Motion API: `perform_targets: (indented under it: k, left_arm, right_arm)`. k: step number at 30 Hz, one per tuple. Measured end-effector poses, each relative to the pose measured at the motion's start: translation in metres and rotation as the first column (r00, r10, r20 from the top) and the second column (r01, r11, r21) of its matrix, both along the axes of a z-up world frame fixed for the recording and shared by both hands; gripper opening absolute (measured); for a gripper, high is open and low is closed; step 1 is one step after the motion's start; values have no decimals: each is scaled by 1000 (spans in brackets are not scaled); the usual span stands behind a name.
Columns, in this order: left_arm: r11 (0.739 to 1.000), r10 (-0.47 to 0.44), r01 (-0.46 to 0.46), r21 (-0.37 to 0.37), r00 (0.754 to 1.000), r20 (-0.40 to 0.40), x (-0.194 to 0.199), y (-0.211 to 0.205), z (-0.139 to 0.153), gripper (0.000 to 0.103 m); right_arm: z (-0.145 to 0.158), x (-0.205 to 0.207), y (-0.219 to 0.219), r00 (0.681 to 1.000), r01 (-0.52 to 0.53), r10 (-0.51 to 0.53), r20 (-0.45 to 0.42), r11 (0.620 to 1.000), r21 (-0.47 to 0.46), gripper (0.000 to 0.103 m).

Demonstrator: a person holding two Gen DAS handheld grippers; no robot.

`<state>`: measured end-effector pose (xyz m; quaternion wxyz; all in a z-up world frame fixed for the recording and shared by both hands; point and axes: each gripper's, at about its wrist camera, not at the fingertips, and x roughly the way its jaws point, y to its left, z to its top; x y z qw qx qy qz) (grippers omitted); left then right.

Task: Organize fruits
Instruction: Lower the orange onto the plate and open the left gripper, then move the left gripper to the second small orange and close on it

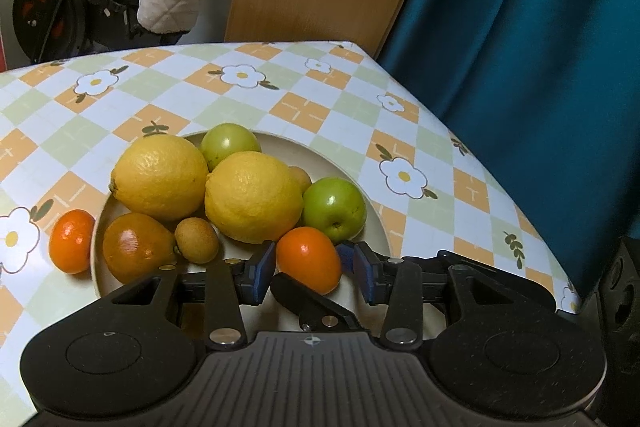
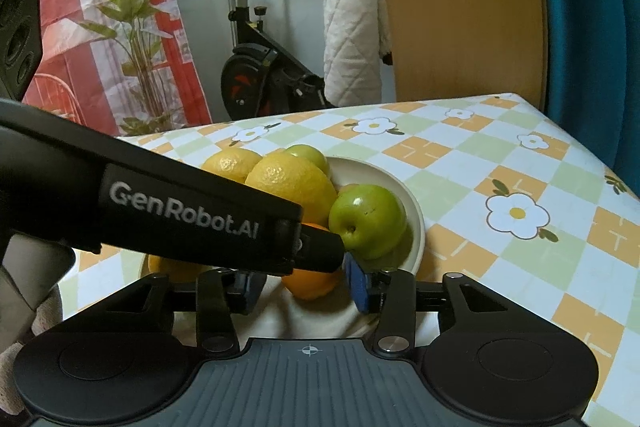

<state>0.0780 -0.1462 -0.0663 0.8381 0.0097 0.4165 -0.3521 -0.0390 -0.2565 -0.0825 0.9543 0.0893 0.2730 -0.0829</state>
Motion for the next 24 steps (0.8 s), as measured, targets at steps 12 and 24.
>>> perform_targets:
  k: [12, 24]
  left_arm:
    - [999, 29, -27, -26, 997, 74, -7, 27, 26, 56]
    - [993, 115, -108, -45, 978, 176, -9, 87, 56, 57]
  right_arm:
    - [15, -4, 12, 1000, -7, 8, 26, 999, -48, 47]
    - [34, -3, 34, 997, -47, 51, 54, 995, -86, 47]
